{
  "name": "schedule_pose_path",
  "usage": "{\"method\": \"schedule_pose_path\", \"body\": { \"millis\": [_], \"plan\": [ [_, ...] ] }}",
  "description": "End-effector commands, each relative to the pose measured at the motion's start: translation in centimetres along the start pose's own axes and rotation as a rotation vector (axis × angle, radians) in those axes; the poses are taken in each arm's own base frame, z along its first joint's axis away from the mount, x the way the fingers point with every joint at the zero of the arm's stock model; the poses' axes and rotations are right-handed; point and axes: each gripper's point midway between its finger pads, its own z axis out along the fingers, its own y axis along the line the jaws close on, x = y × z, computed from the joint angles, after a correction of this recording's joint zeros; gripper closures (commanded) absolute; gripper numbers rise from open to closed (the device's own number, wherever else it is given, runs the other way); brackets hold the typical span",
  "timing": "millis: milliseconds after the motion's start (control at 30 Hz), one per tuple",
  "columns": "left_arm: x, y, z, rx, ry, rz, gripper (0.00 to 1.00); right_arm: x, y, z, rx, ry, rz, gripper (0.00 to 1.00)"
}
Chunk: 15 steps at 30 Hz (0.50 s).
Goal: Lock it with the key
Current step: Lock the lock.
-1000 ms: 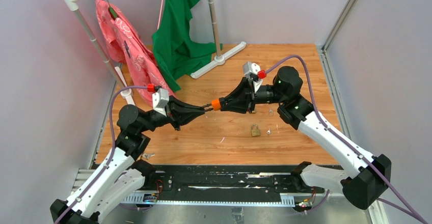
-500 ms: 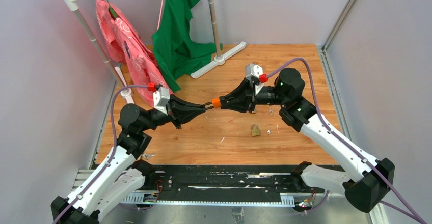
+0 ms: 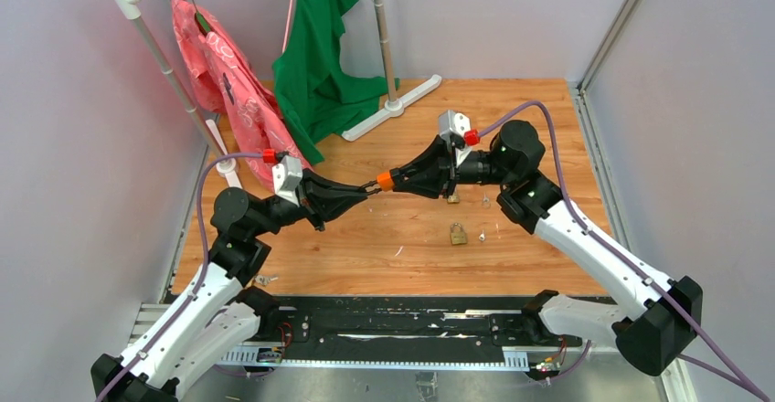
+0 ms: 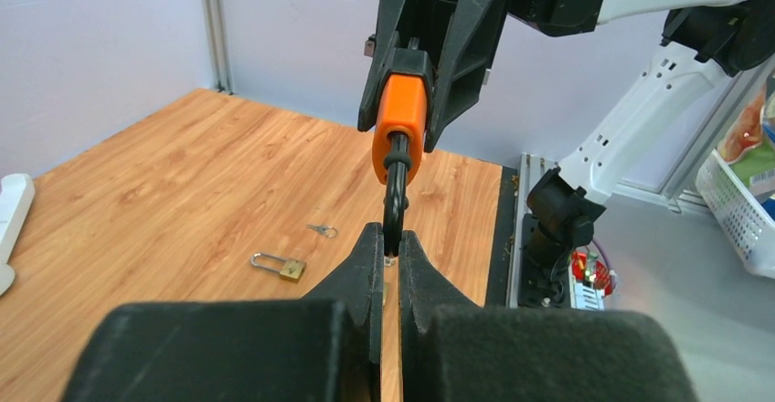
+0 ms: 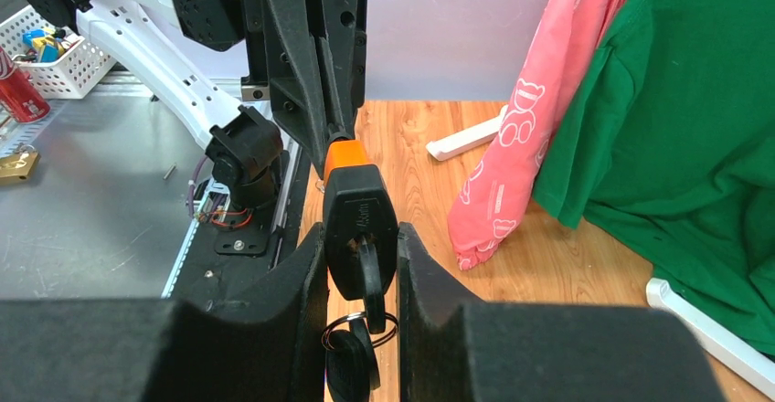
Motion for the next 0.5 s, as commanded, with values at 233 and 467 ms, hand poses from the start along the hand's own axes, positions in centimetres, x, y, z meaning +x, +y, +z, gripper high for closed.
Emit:
{"method": "schedule_pose_path", "body": {
  "millis": [233, 467],
  "plan": [
    [-1.0, -3.1, 0.5, 0.138, -0.023, 0.039, 1.00, 0.2, 0.9, 2.9, -0.073, -0.024, 0.008, 1.00],
    [-3.7, -3.0, 0.5, 0.096, -0.092, 0.081, 1.00, 2.6, 1.8, 1.8, -0.077, 0.066, 0.065, 1.00]
  ]
}}
